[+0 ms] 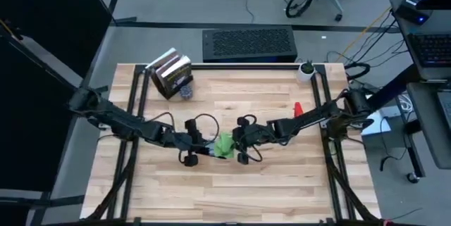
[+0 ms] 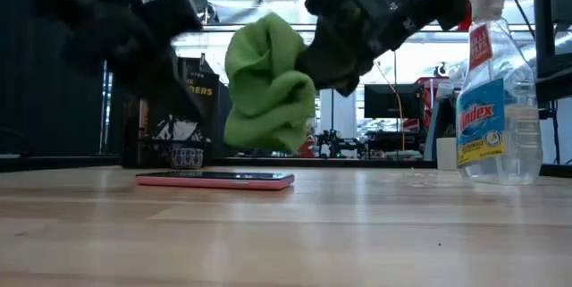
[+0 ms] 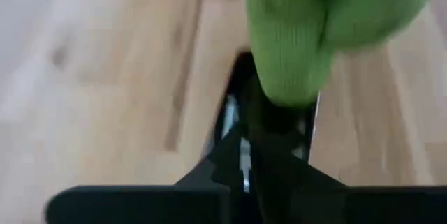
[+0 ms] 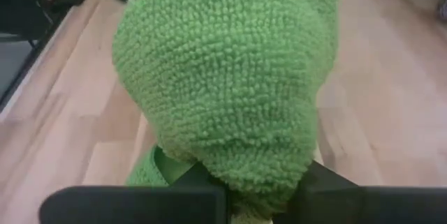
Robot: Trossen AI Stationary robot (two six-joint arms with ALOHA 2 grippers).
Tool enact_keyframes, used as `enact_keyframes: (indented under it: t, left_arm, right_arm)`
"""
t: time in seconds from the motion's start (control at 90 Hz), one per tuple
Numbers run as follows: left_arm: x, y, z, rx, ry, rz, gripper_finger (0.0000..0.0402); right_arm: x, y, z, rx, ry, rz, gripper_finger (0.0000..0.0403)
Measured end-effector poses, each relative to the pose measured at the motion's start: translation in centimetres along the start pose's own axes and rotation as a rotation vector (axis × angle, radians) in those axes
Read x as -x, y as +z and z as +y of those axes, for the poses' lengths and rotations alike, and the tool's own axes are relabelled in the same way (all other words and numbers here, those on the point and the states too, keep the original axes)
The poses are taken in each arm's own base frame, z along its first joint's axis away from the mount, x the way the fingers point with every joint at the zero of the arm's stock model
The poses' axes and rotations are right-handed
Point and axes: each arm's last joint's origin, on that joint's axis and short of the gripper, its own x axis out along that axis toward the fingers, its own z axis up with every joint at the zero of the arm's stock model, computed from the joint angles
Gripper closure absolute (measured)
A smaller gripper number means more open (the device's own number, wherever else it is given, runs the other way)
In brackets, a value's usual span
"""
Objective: Apply microfiber cloth
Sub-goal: Wipe the front of the pink cellphone with the green microfiber cloth
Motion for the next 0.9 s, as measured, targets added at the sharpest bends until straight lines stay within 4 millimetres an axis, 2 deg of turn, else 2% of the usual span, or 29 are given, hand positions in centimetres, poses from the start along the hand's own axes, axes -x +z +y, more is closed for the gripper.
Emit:
enact_keyframes:
  t: [0.433,0.689,0.9]
  left_arm:
    - [-2.9,-1.7,0.1,-0.017,0.03,0.102,0.0401]
    - [-4.1,-2.1,0.0,-0.013,0.043,0.102,0.0402]
    - [-4.2,-2.2,0.0,-0.012,0.045,0.107,0.0402]
  right_arm:
    - [-2.3,-1.4,-0.1,-0.019,0.002,-0.019,0.0371]
    - [-4.5,-4.4,-0.8,-0.03,-0.037,0.098,0.0371]
    - [-4.3,-5.8,-0.3,-0.027,-0.055,0.241,0.0371]
